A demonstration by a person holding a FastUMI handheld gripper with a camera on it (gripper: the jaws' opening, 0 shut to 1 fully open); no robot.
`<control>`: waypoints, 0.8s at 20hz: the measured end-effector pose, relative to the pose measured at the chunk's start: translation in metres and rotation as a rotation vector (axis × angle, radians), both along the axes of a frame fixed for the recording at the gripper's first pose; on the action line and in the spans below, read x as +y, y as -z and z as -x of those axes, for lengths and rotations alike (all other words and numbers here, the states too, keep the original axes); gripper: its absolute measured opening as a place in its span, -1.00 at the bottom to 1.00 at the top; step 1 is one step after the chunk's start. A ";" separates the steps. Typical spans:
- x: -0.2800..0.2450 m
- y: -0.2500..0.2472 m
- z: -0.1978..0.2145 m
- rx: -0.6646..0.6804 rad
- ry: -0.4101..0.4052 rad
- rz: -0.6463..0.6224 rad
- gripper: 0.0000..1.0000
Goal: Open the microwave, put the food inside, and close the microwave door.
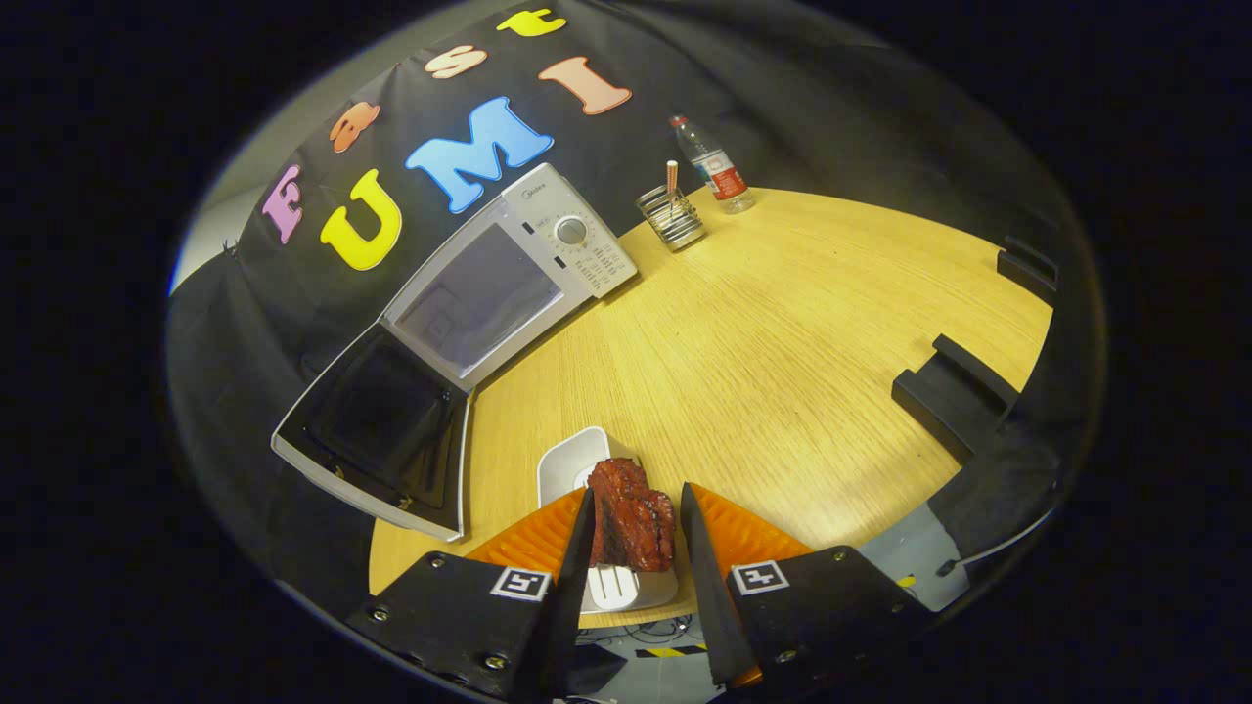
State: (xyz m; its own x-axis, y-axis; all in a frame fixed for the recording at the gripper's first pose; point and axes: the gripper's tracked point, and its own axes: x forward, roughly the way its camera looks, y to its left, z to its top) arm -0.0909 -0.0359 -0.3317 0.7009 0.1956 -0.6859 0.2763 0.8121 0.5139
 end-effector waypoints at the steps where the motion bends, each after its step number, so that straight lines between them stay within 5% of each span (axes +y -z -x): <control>1: 0.000 0.001 -0.001 0.004 -0.003 -0.004 -0.39; 3: 0.003 -0.009 -0.001 -0.016 -0.025 -0.031 -0.37; 6: 0.005 -0.019 -0.008 -0.053 -0.026 -0.051 -0.80; 10: 0.012 -0.032 -0.004 -0.069 -0.075 -0.034 -0.81; 16: 0.007 -0.067 -0.022 -0.097 -0.018 -0.096 -0.81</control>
State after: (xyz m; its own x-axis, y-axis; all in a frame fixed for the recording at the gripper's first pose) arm -0.0694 -0.0291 -0.2648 0.7590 0.2699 -0.5925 0.2075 0.7623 0.6131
